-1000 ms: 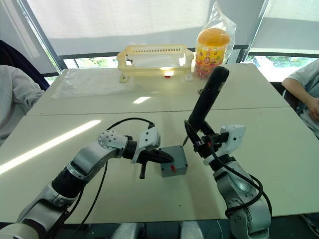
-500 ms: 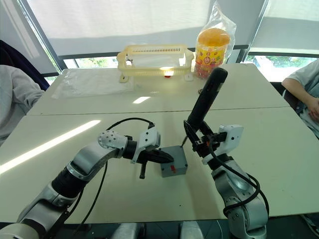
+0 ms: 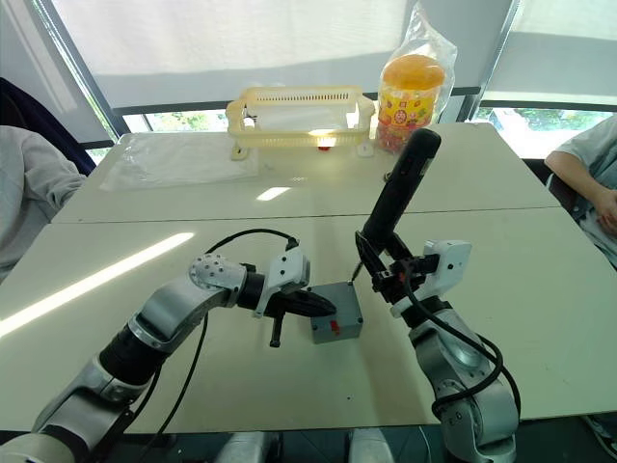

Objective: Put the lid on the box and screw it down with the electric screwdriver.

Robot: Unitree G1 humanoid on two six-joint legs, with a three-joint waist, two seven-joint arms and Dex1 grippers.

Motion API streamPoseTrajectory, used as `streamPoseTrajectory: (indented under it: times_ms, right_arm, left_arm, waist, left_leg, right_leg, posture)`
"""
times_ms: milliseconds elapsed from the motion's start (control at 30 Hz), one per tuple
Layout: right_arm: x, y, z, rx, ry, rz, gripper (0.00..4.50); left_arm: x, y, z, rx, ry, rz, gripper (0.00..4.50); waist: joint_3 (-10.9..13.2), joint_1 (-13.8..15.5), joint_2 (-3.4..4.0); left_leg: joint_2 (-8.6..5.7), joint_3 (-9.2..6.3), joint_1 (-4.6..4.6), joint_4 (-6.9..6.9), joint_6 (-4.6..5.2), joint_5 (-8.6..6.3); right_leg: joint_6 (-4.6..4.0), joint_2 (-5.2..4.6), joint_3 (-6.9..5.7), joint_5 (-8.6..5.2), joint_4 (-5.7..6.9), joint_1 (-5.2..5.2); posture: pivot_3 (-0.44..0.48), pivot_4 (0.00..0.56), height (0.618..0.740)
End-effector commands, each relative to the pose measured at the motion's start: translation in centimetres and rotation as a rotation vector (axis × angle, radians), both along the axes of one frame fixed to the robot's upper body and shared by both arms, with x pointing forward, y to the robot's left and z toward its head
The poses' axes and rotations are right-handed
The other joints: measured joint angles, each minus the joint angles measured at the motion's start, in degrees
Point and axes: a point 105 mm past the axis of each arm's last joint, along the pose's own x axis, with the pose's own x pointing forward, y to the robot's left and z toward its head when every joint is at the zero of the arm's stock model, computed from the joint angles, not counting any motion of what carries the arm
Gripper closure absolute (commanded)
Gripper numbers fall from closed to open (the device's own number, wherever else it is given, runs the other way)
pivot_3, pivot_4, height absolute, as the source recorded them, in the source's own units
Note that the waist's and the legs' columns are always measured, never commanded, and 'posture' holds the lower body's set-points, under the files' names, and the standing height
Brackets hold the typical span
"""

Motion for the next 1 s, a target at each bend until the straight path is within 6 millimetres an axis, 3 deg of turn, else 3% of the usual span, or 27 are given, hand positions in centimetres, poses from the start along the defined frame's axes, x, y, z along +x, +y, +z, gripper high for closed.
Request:
streamPoseTrajectory:
  times_ms: [33, 400, 733, 1000]
  right_arm:
    - [-1.2, 0.8, 2.7, 0.017, -0.125, 0.032, 2.72]
    - [-1.2, 0.5, 2.3, 0.005, -0.116, 0.015, 2.72]
    - [-1.3, 0.4, 3.6, 0.03, -0.15, 0.017, 2.72]
    - [-1.2, 0.3, 2.9, 0.016, -0.127, 0.012, 2.72]
  left_arm:
    - [-0.3, 0.3, -0.9, 0.036, 0.014, 0.002, 4.5]
    - [-0.4, 0.4, -1.0, 0.041, 0.016, -0.003, 4.5]
    - [-0.4, 0.4, -1.0, 0.042, 0.017, -0.005, 4.5]
    - [-0.3, 0.3, -1.1, 0.04, 0.018, -0.003, 4.5]
  waist:
    - [0.0, 0.0, 0.0]
    - [0.0, 0.0, 0.0]
    - [0.0, 0.0, 0.0]
    - [0.0, 0.0, 0.0]
  left_leg:
    - [0.0, 0.0, 0.0, 0.0, 0.0, 0.0]
    - [0.0, 0.0, 0.0, 0.0, 0.0, 0.0]
    - [0.0, -0.01, 0.0, -0.01, 0.0, 0.0]
    - [0.0, 0.0, 0.0, -0.01, 0.0, 0.0]
  right_leg:
    - [-0.01, 0.0, 0.0, -0.01, 0.0, 0.0]
    - [-0.05, 0.0, 0.0, -0.03, 0.0, 0.0]
    - [-0.06, 0.0, 0.0, -0.04, -0.01, 0.0]
    - [-0.08, 0.0, 0.0, -0.04, -0.02, 0.0]
  posture:
    - [0.0, 0.15, 0.74]
    - [0.0, 0.15, 0.74]
    - [0.0, 0.15, 0.74]
    - [0.0, 0.15, 0.74]
